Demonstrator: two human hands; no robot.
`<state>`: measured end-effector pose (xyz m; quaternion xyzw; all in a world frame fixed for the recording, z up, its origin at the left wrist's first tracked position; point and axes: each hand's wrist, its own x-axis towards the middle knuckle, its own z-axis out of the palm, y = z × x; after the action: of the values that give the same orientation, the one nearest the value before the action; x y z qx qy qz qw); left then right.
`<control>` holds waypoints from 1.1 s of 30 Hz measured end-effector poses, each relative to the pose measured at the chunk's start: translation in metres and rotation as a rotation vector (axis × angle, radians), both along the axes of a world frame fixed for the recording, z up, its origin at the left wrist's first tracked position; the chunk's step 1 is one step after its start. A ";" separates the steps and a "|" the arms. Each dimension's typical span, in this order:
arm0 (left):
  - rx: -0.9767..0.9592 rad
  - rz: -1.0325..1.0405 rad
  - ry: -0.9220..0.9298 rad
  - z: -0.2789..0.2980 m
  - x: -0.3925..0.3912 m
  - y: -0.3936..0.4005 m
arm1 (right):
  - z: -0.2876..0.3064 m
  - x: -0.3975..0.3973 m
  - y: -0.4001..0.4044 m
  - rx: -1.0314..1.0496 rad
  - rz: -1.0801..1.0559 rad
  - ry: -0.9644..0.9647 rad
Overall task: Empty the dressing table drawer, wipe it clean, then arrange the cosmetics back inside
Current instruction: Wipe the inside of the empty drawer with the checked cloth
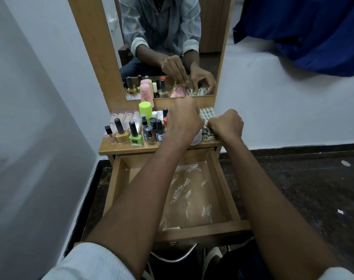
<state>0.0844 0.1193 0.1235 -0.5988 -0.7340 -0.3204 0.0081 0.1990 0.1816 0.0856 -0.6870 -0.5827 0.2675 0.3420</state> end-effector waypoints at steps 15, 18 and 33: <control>0.222 -0.196 -0.098 0.007 -0.001 0.002 | 0.036 0.014 -0.004 0.220 0.053 0.640; 0.254 -0.249 -0.155 0.015 -0.004 -0.003 | 0.057 0.027 -0.019 0.281 0.236 0.769; 0.056 -0.356 -0.564 -0.036 -0.062 -0.131 | 0.024 -0.001 -0.121 -0.124 0.854 0.107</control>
<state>0.0228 -0.0113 0.0880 -0.6049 -0.5822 -0.4898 -0.2349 0.1981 0.0609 0.1091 -0.3889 -0.7787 0.4548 0.1884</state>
